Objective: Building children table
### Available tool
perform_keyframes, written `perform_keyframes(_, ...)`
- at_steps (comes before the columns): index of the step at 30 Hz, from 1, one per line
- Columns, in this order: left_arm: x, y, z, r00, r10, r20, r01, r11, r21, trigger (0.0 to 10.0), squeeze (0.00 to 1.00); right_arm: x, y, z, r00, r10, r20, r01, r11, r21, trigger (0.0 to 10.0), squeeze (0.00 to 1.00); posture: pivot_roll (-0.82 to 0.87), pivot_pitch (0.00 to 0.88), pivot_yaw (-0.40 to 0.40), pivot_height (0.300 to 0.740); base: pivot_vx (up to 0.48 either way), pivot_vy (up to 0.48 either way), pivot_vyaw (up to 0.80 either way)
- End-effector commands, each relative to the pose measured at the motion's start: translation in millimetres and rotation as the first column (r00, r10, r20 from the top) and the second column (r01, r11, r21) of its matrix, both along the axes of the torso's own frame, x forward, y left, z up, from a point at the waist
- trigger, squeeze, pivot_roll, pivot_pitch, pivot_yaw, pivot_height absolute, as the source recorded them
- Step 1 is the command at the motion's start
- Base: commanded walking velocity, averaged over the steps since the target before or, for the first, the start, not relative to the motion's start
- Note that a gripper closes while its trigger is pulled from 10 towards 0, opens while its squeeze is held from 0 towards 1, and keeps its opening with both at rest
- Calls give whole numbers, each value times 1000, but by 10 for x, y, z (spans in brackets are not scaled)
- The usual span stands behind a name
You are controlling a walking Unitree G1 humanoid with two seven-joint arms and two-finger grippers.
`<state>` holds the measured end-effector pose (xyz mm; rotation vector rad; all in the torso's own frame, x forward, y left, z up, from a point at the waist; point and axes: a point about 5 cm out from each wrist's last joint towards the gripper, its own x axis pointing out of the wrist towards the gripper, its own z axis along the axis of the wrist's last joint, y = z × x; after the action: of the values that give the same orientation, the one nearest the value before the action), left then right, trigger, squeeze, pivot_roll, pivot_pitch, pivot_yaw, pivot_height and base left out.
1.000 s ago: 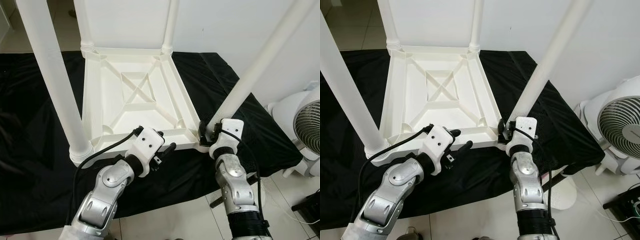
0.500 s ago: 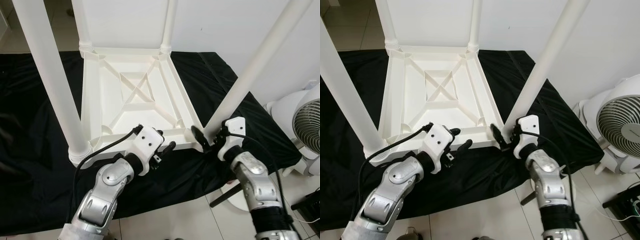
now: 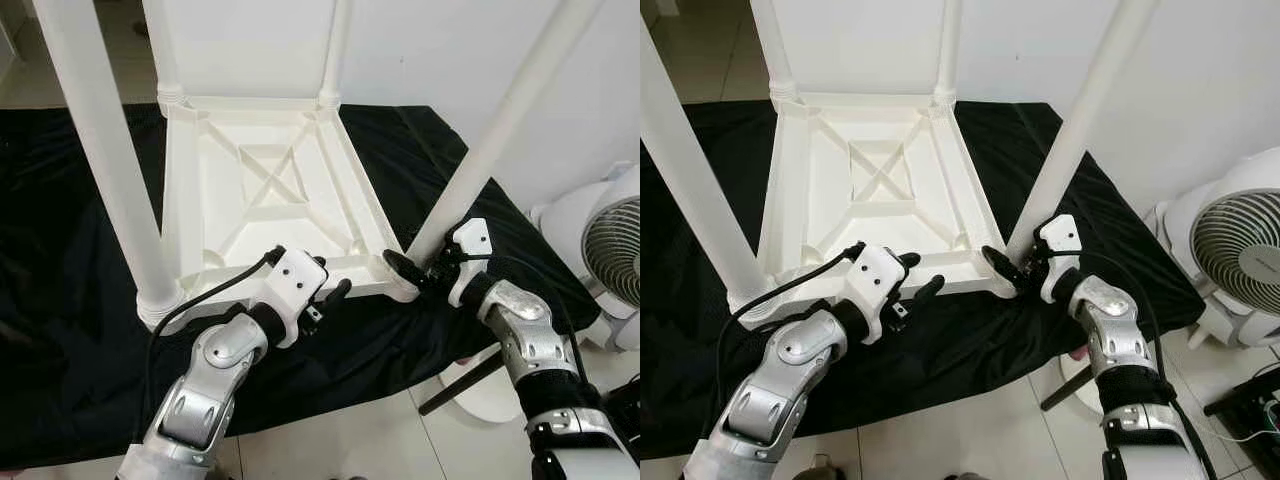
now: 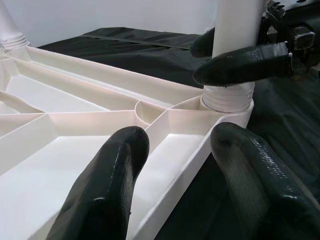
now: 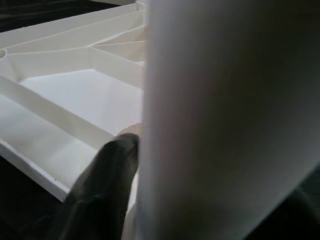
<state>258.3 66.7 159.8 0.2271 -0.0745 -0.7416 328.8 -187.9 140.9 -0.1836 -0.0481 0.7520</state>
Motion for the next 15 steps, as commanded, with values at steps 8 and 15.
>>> perform_keyframes(8,7,-31,3,1000,22,7,-22,1000,-16,10000,0,-91,41,-202,998,14,-62,-13,1000,27,0,0,82,48,-107,740,0,0,0)
perform_keyframes(15,0,-46,-9,1000,17,5,-17,1000,-20,10000,0,-76,125,-175,972,-231,-39,233,971,47,10000,0,75,42,-110,740,0,0,0)
